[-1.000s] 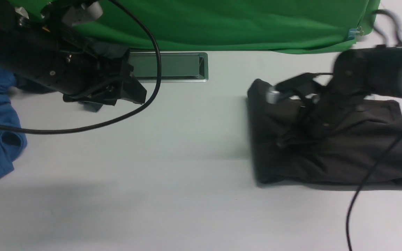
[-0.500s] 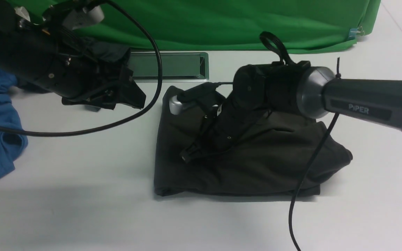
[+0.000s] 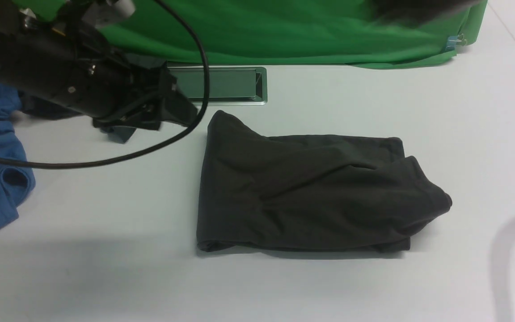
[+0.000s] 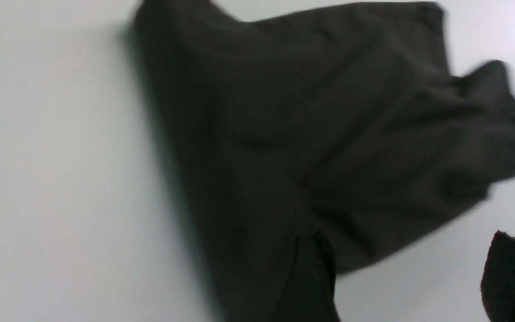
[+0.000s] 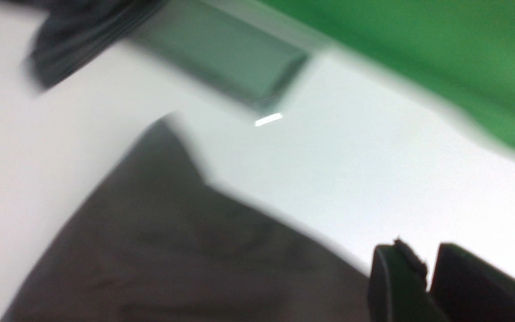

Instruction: Fold a long-sleeved shirt on a white desktop.

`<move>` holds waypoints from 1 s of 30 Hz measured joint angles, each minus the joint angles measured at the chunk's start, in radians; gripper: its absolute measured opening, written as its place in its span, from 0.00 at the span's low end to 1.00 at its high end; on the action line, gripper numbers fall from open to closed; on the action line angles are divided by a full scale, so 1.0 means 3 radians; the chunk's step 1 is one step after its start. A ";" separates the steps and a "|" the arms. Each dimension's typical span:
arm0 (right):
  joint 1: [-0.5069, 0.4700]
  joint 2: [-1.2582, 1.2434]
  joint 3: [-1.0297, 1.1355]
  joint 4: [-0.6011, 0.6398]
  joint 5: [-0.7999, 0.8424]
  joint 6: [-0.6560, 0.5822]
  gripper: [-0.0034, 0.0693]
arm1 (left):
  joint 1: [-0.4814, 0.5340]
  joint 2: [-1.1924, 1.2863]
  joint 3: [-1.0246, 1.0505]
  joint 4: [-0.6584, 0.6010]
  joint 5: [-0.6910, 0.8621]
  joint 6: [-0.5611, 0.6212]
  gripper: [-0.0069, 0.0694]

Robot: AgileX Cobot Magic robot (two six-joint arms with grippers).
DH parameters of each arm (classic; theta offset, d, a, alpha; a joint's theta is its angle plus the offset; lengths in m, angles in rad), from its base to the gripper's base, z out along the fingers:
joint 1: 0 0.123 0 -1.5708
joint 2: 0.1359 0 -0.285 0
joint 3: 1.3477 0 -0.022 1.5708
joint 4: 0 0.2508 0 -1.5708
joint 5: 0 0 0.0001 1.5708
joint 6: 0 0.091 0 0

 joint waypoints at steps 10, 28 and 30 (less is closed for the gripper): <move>-0.0190 -0.2102 0.1674 -0.0072 -0.0719 0.0139 0.23 | 0.0000 -0.0475 0.0000 -0.0287 0.0764 0.0147 0.57; -0.0190 -0.4581 0.3824 -0.0068 -0.1275 0.0610 0.27 | 0.0000 -0.3334 0.0788 0.0517 0.0833 -0.1128 0.21; -0.0190 -0.4614 0.3824 -0.0068 -0.1295 0.0610 0.28 | 0.0000 -0.3617 0.1097 0.0500 0.0846 -0.1134 0.19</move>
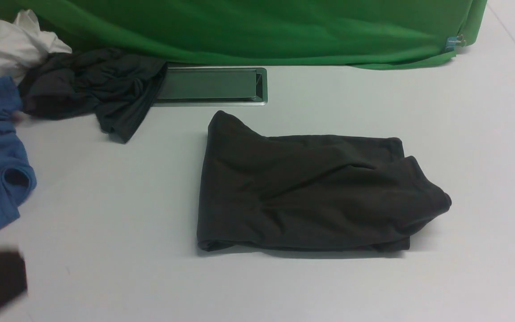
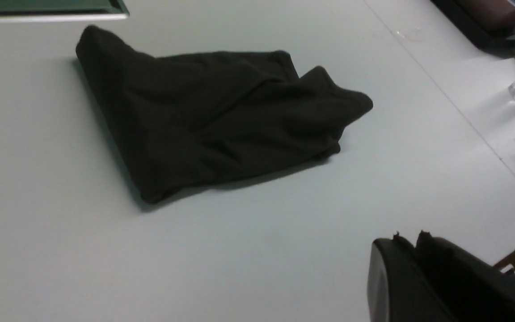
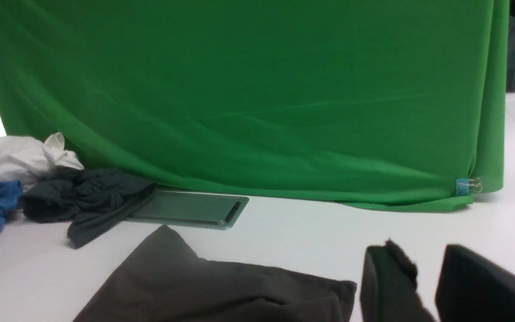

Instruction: Fold a long-sleeved shirt on a white desktop.

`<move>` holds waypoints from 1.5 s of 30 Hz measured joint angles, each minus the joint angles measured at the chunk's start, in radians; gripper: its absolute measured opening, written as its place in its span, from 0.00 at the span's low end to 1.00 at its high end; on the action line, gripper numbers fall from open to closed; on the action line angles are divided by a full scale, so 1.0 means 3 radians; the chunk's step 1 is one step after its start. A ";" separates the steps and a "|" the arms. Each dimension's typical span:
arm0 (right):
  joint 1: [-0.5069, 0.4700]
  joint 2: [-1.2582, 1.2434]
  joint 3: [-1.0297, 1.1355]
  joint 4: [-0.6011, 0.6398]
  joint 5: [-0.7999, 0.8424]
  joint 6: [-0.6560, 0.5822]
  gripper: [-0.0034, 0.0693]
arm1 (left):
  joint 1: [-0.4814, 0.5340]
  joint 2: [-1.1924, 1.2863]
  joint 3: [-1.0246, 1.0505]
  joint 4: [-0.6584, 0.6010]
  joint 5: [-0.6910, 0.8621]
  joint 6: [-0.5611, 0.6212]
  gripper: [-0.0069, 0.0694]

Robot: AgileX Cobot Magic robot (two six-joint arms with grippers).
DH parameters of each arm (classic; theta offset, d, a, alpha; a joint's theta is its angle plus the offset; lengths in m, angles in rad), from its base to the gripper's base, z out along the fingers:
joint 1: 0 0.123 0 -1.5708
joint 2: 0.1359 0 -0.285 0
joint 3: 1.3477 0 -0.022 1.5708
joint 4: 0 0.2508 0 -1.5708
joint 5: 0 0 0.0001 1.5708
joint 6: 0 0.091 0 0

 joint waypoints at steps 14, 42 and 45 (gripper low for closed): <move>0.0000 -0.0001 0.0000 0.0000 -0.0003 -0.0003 0.33 | 0.0000 -0.0338 0.0366 -0.0014 -0.0063 -0.0006 0.20; -0.0007 -0.0001 0.0000 0.0003 -0.0016 -0.0003 0.38 | 0.0123 -0.1332 0.3017 0.2046 -0.3193 -0.0853 0.22; -0.0007 -0.0001 0.0002 0.0004 -0.0016 -0.0003 0.38 | 0.0123 -0.1343 0.3028 0.2052 -0.3154 -0.0849 0.22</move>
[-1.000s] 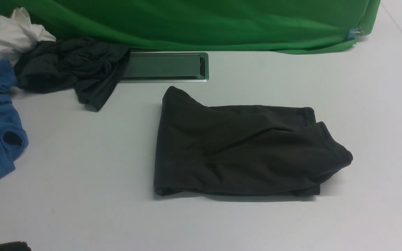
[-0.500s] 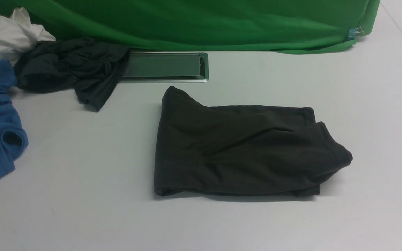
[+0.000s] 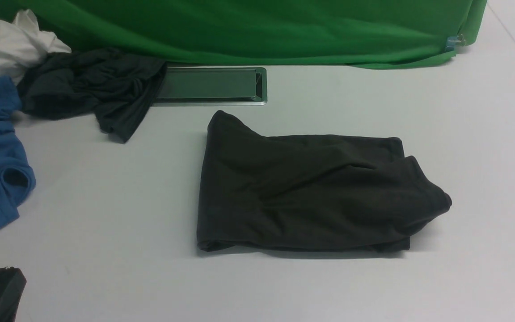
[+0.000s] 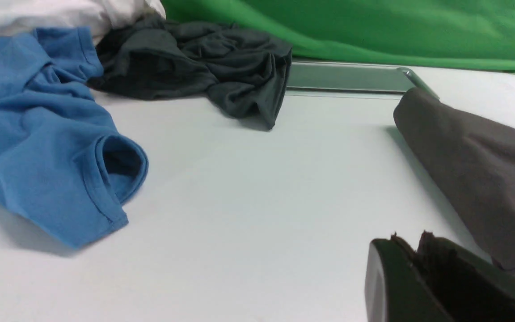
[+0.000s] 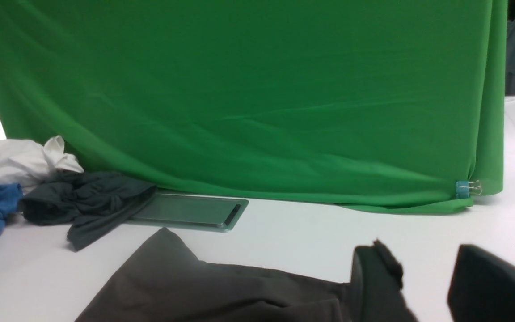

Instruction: Fold a long-sleeved shirt on a white desktop.

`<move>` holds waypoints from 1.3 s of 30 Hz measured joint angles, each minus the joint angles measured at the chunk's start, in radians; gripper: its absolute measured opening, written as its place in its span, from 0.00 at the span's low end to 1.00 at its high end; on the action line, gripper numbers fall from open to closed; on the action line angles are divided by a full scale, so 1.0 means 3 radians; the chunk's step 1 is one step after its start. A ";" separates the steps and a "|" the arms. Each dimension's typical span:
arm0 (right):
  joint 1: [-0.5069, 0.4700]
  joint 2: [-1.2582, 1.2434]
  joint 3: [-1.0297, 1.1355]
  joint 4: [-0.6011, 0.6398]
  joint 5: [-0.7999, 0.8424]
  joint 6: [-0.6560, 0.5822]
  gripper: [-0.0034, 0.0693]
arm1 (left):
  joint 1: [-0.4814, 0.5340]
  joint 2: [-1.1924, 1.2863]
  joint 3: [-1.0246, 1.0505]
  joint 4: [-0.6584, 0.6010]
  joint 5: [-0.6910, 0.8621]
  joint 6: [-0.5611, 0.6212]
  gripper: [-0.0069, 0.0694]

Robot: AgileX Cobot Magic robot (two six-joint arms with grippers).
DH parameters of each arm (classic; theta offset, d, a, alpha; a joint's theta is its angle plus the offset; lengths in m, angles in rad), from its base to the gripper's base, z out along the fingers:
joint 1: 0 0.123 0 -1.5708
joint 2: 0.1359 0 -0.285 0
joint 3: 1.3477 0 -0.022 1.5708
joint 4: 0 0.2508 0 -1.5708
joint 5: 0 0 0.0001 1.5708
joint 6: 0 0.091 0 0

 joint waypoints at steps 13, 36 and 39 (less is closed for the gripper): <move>0.0000 0.0000 0.0000 0.0007 0.0000 0.0000 0.38 | 0.0000 -0.0004 0.0000 0.0000 -0.0062 0.0003 0.23; -0.0004 0.0000 0.0000 0.0007 0.0000 -0.0003 0.38 | 0.0000 -0.0004 0.0000 -0.0096 -0.0003 0.0903 0.11; -0.0004 0.0000 0.0000 0.0007 0.0000 -0.0003 0.38 | 0.0000 -0.0004 0.0000 -0.0099 -0.0032 0.0906 0.11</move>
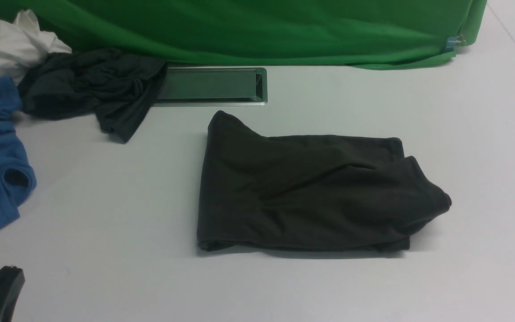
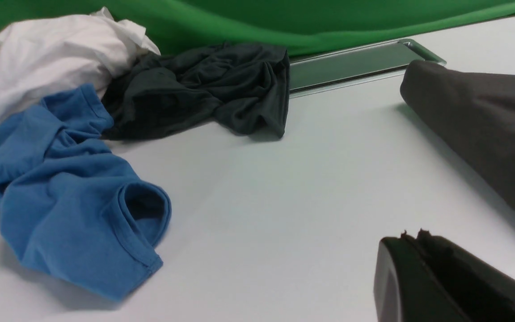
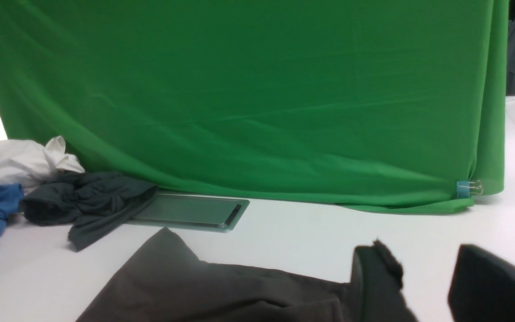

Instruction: Fold a long-sleeved shirt on a white desktop.

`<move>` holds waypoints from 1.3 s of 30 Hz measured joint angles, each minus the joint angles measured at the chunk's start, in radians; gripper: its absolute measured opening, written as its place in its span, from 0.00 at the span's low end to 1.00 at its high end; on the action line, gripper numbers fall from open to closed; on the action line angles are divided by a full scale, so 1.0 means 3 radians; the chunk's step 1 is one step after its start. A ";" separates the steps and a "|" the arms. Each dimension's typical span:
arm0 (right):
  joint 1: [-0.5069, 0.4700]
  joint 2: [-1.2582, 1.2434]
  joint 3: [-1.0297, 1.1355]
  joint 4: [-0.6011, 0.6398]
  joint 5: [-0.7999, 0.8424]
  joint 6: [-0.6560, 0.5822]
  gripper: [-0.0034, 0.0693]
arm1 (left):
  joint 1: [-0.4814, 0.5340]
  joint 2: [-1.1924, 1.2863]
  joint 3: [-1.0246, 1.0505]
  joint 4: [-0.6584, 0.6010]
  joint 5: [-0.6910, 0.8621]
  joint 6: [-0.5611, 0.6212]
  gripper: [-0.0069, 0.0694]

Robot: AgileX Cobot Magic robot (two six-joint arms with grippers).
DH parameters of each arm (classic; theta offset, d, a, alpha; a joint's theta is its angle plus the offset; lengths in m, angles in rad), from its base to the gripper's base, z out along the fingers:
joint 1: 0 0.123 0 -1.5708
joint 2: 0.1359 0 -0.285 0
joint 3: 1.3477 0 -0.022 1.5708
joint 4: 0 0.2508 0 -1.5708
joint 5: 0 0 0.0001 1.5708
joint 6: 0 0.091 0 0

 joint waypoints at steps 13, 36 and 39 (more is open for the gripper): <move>0.0000 0.0000 0.0000 0.0000 0.0000 0.0000 0.38 | 0.0000 0.0000 0.0000 -0.0007 -0.0040 0.0013 0.11; 0.0000 0.0000 0.0000 0.0000 0.0000 0.0003 0.38 | 0.0000 0.0000 0.0000 -0.0010 -0.0047 0.0013 0.11; 0.0000 0.0000 0.0000 0.0000 0.0000 0.0000 0.38 | 0.0000 0.0000 0.0000 -0.0010 -0.0050 0.0013 0.11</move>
